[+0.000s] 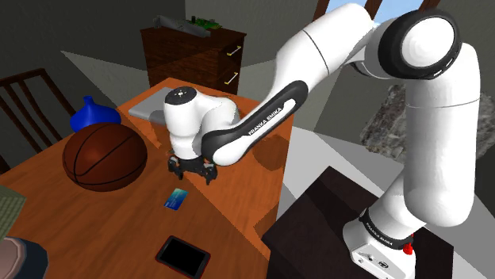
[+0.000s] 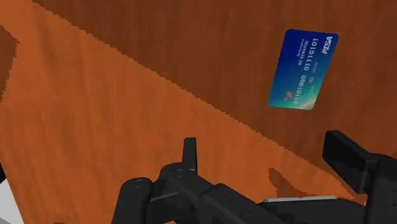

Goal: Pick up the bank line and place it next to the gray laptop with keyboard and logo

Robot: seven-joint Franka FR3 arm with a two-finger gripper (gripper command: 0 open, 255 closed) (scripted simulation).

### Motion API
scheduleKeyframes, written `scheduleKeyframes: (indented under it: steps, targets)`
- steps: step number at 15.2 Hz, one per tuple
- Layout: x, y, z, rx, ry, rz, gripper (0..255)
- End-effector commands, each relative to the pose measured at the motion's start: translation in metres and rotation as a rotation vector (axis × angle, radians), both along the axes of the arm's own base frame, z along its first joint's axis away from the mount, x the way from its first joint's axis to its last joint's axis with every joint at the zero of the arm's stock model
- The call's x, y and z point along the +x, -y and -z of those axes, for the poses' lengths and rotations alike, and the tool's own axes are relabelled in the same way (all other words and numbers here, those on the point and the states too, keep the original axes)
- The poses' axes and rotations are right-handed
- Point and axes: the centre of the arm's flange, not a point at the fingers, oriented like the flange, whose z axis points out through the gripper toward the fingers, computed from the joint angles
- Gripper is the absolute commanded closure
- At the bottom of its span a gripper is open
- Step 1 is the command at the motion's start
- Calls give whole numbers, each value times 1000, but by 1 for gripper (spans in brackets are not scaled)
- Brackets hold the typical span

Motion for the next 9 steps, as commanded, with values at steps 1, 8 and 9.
scheduleKeyframes:
  steps: [1, 8, 9]
  targets:
    - [16, -9, 19, -9, 7, 47, 0]
    - [61, -25, 71, -23, 23, 153, 0]
    - [61, -24, 77, -23, 23, 153, 0]
